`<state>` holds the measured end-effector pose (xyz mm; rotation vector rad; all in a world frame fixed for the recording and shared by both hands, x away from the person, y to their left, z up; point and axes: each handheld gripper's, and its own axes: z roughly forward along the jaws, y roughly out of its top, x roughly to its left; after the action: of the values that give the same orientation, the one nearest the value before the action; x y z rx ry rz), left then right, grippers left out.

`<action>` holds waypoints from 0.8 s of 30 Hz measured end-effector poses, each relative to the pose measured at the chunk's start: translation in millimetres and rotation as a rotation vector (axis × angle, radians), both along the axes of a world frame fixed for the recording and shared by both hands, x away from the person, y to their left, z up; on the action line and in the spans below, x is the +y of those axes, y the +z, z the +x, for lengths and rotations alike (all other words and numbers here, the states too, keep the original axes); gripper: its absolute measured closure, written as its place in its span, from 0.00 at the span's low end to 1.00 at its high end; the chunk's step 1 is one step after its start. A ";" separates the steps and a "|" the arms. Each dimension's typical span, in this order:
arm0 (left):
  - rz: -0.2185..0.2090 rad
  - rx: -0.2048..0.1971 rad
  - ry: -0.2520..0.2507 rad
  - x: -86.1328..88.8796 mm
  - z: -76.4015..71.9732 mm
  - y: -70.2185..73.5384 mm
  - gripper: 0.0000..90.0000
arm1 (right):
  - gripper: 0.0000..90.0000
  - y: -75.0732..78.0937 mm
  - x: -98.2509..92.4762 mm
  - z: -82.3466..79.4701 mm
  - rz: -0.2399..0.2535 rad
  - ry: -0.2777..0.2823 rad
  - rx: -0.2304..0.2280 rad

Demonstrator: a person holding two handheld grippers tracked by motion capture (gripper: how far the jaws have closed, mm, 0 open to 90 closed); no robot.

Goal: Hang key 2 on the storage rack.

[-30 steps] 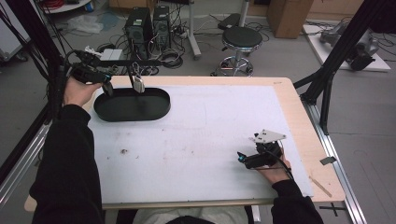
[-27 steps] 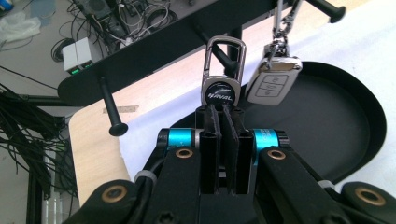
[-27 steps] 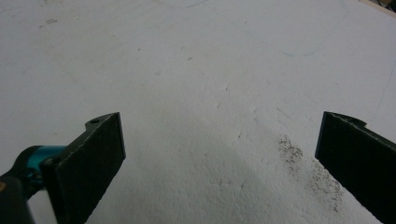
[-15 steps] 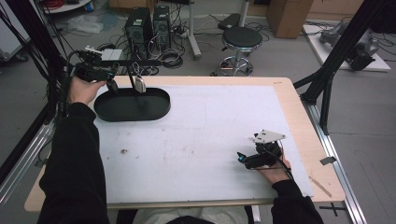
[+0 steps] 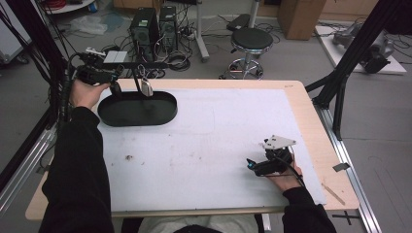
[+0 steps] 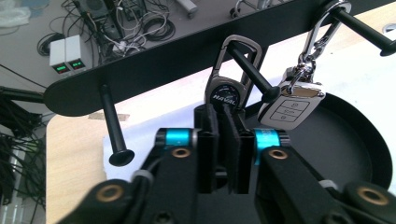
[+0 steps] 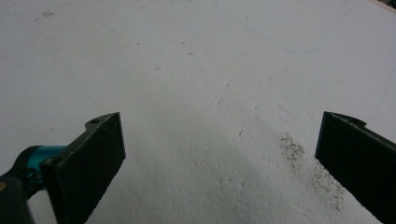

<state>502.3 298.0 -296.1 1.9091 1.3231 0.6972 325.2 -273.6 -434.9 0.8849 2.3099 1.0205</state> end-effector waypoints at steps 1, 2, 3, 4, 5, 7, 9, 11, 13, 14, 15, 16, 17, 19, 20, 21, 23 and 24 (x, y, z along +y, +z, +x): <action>-0.011 -0.003 0.004 -0.3 -0.8 1.2 0.76 | 0.01 0.1 -0.1 0.0 0.000 -0.001 -0.005; -0.017 0.003 -0.011 -0.4 -1.3 1.0 0.70 | 0.01 0.2 0.0 -0.3 0.002 -0.001 -0.001; -0.040 0.013 -0.041 -0.2 -1.6 0.8 0.63 | 0.01 0.1 0.0 -0.2 0.000 -0.001 -0.005; -0.048 0.026 -0.059 -0.5 -1.7 0.9 0.57 | 0.01 0.2 0.0 -0.4 0.001 0.000 -0.002; -0.030 0.032 -0.074 -1.5 -2.6 0.6 0.54 | 0.01 0.3 0.3 -0.9 0.002 -0.001 0.003; 0.043 0.050 -0.081 -4.7 -4.5 0.2 0.48 | 0.01 0.5 0.3 -1.1 0.001 0.001 -0.002; 0.078 0.085 -0.106 -7.4 -5.5 -0.8 0.42 | 0.01 0.8 0.3 -1.3 0.003 0.000 -0.006; 0.084 0.096 -0.107 -9.1 -7.0 -0.6 0.34 | 0.01 1.0 0.3 -1.4 0.006 0.000 -0.005; 0.084 0.096 -0.104 -11.6 -10.6 -1.2 0.26 | 0.01 1.0 0.2 -1.3 0.005 0.001 -0.005; 0.093 0.101 -0.107 -13.0 -12.2 -2.2 0.18 | 0.01 1.1 0.1 -1.1 0.004 0.003 -0.007; 0.099 0.118 -0.115 -13.6 -13.3 -3.1 0.13 | 0.01 1.1 0.2 -1.3 0.005 0.002 -0.005; 0.094 0.128 -0.120 -13.8 -14.0 -3.9 0.09 | 0.01 1.1 0.2 -1.5 0.007 0.001 -0.005; 0.085 0.138 -0.126 -13.8 -15.1 -4.9 0.05 | 0.01 1.3 0.1 -1.5 0.008 0.001 -0.007; 0.063 0.157 -0.150 -12.5 -17.7 -5.3 0.02 | 0.01 1.5 0.0 -1.5 0.006 0.001 -0.011; 0.054 0.164 -0.161 -12.5 -18.4 -5.0 0.02 | 0.01 1.6 0.1 -1.3 0.007 0.005 -0.012; 0.051 0.168 -0.166 -12.9 -20.0 -3.8 0.02 | 0.01 1.6 0.2 -1.4 0.007 0.006 -0.011; 0.049 0.159 -0.172 -12.8 -22.8 -0.6 0.02 | 0.01 2.0 0.7 -1.5 0.008 0.004 -0.011; 0.037 0.146 -0.172 -12.7 -24.4 1.2 0.02 | 0.01 2.2 0.8 -1.5 0.007 0.005 -0.012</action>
<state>477.9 285.3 -294.9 2.1081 1.2216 0.5065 323.7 -272.9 -432.7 0.8740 2.3006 1.0343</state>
